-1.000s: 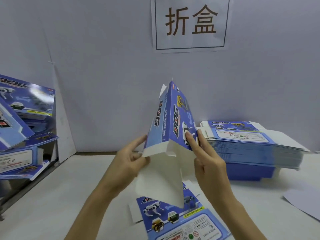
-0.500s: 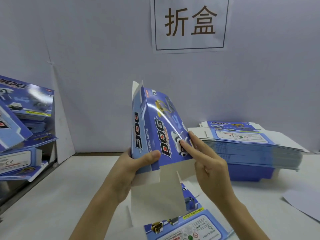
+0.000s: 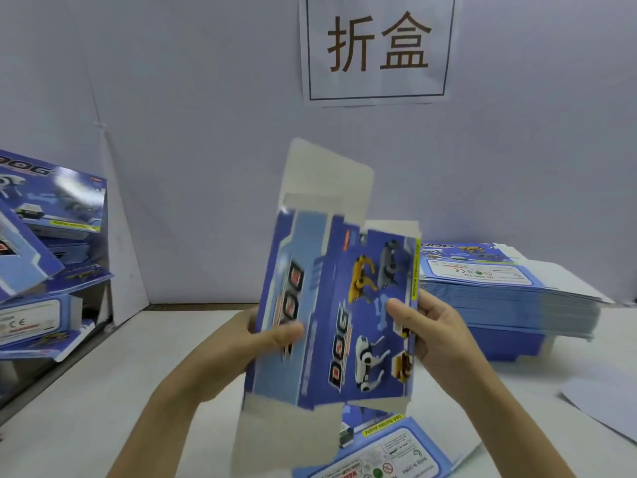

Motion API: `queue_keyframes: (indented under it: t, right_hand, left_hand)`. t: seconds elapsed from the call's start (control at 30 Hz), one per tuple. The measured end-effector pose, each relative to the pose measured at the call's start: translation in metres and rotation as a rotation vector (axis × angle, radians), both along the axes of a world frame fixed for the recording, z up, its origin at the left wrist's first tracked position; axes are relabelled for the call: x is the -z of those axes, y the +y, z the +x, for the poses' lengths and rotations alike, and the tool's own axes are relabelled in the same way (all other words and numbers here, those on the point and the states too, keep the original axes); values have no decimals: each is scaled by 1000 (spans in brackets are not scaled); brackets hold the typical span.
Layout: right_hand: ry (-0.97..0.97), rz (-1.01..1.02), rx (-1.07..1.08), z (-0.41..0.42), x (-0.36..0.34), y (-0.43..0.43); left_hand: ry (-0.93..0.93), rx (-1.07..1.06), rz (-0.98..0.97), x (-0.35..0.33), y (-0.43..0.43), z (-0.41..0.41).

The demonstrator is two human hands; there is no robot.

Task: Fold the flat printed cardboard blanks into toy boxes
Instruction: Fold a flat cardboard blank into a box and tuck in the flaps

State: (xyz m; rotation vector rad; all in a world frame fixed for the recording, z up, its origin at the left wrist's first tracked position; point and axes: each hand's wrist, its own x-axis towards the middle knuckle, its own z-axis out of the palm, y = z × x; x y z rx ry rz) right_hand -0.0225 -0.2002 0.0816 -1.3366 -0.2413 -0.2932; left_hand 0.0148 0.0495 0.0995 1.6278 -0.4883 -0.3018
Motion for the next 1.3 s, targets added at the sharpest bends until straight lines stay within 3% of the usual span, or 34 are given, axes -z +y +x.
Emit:
queue_keyframes:
  t: [0.17,0.33,1.3]
  right_hand:
    - [-44,-34,108,1,3,9]
    - [-16,-63,-27,-9,-13,4]
    - [-45,-105,77,-9,-16,4]
  left_hand:
    - [-39,-234,-157,5,-13,6]
    - [12,-149,-207,8,-12,7]
    - [-70,-193,-258,12,-17,8]
